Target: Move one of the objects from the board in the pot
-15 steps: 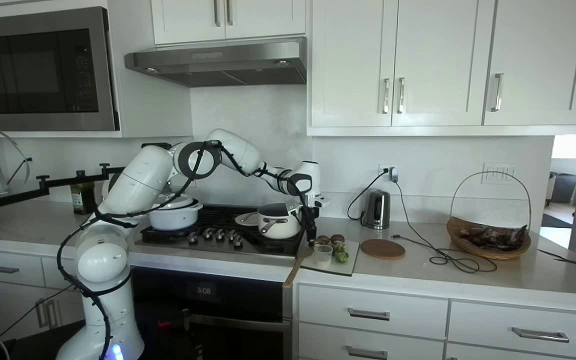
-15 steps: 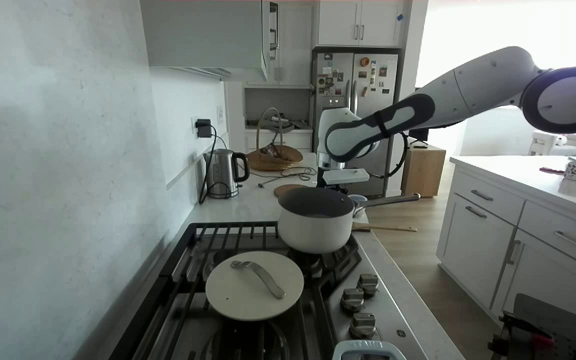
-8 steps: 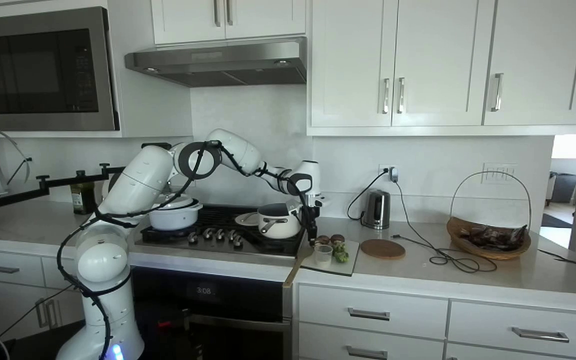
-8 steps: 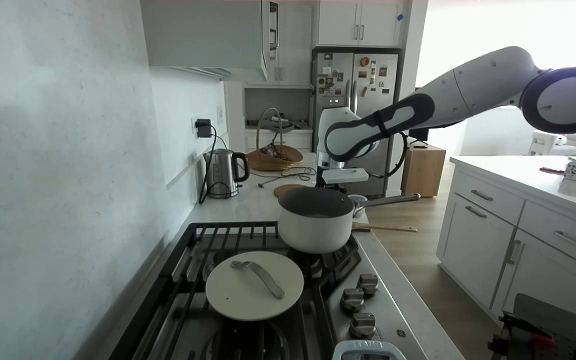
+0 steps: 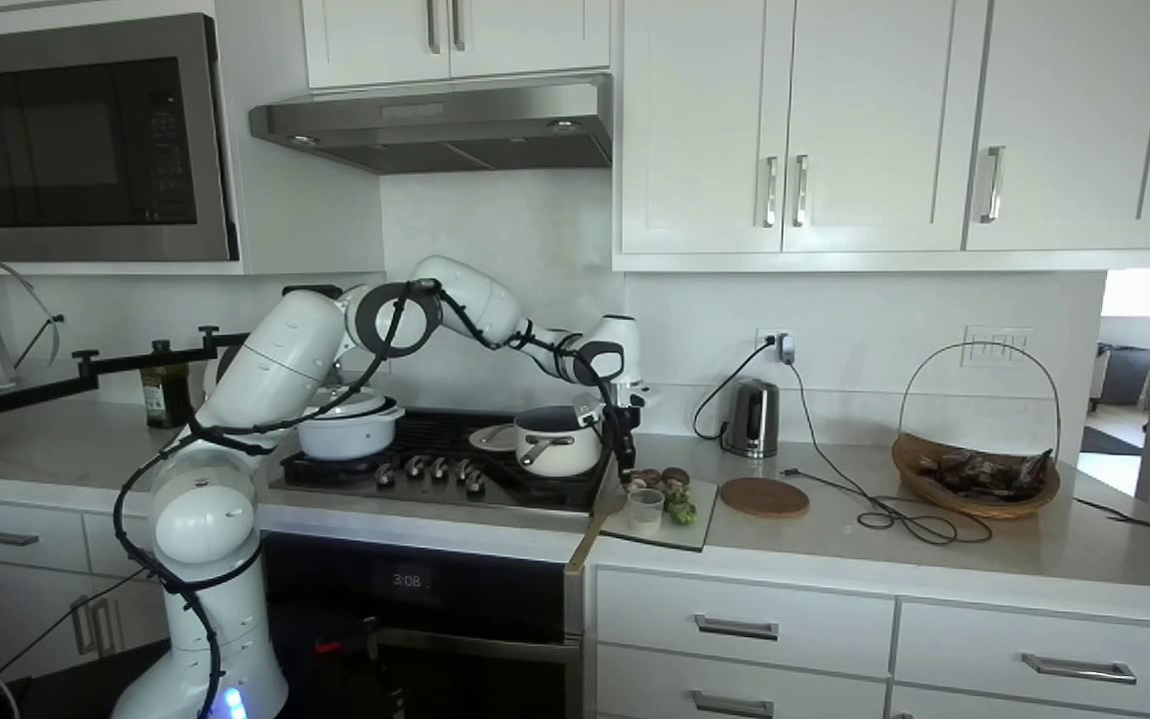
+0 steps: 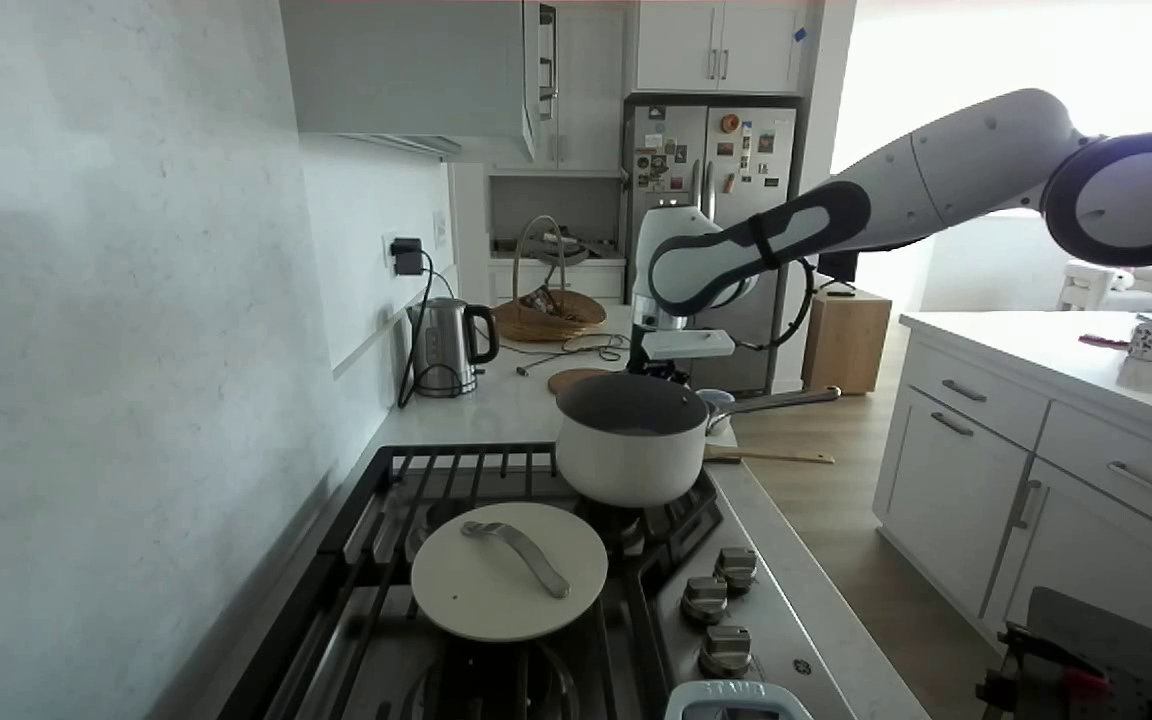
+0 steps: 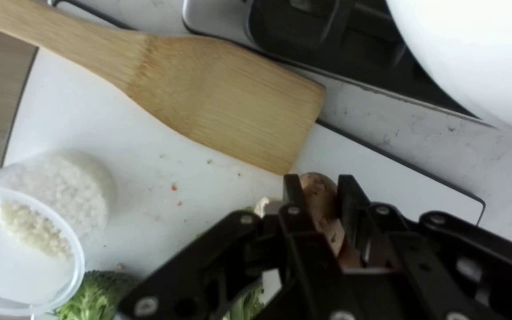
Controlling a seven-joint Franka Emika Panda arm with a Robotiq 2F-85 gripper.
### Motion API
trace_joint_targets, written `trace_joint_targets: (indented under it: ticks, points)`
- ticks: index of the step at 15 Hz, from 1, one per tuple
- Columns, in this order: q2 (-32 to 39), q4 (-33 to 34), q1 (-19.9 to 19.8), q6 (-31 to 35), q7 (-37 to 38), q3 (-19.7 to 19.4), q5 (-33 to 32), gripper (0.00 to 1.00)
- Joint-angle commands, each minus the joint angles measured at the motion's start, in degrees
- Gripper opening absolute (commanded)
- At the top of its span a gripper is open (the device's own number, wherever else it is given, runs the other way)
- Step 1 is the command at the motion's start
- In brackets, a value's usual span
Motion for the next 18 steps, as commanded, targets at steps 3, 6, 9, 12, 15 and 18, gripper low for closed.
trace_joint_targets:
  ticks: [3, 6, 9, 12, 15, 18]
  points:
    - [-0.87, 0.53, 0.26, 0.11, -0.87, -0.03, 0.39, 0.02]
    - [-0.87, 0.75, 0.28, 0.07, -0.89, -0.02, 0.39, 0.01]
    - [-0.9, 0.81, 0.33, -0.09, -0.79, -0.01, 0.41, 0.3]
    - [-0.81, 1.03, 0.32, -0.45, -0.76, -0.03, 0.41, 0.44]
    - [-0.67, 1.25, 0.27, -0.66, -0.73, -0.04, 0.45, 0.66]
    - [-0.35, 1.36, 0.15, -0.68, -0.92, -0.06, 0.44, 0.9]
